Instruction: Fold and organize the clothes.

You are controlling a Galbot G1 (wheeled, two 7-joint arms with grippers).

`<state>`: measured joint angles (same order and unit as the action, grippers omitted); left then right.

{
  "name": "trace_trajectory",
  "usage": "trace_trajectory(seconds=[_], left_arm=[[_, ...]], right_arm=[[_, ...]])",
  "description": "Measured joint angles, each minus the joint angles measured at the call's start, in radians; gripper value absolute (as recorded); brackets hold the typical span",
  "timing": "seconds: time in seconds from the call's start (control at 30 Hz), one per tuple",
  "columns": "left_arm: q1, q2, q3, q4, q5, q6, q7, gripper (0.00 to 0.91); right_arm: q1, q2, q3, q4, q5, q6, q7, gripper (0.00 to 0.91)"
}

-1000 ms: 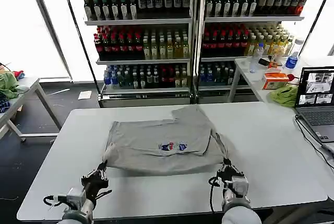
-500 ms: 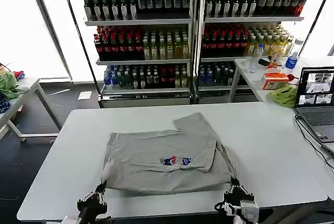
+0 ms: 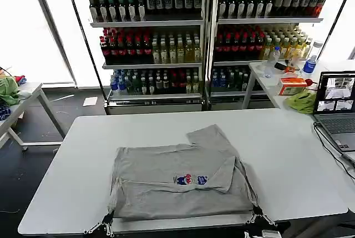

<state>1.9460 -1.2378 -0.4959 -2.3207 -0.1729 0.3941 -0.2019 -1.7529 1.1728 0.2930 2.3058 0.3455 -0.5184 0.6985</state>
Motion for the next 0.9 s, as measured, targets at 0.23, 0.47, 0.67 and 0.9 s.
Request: trace_trajectory(seconds=[0.23, 0.47, 0.67, 0.9], left_arm=[[0.029, -0.009, 0.014, -0.014, 0.006, 0.008, -0.005, 0.907], [0.032, -0.02, 0.031, -0.046, 0.006, 0.013, 0.0, 0.907], [0.019, -0.021, 0.03, -0.089, -0.009, 0.025, 0.008, 0.907], [-0.056, -0.001, -0.005, -0.112, -0.047, 0.025, 0.023, 0.907]], right_arm=[[-0.033, 0.006, -0.001, 0.02, -0.011, 0.024, 0.014, 0.907], [-0.046, 0.018, 0.023, 0.071, -0.006, 0.049, 0.028, 0.907], [-0.011, 0.034, 0.065, 0.088, 0.0, 0.074, 0.021, 0.907], [0.11, 0.04, 0.106, 0.043, 0.018, 0.09, -0.018, 0.907]])
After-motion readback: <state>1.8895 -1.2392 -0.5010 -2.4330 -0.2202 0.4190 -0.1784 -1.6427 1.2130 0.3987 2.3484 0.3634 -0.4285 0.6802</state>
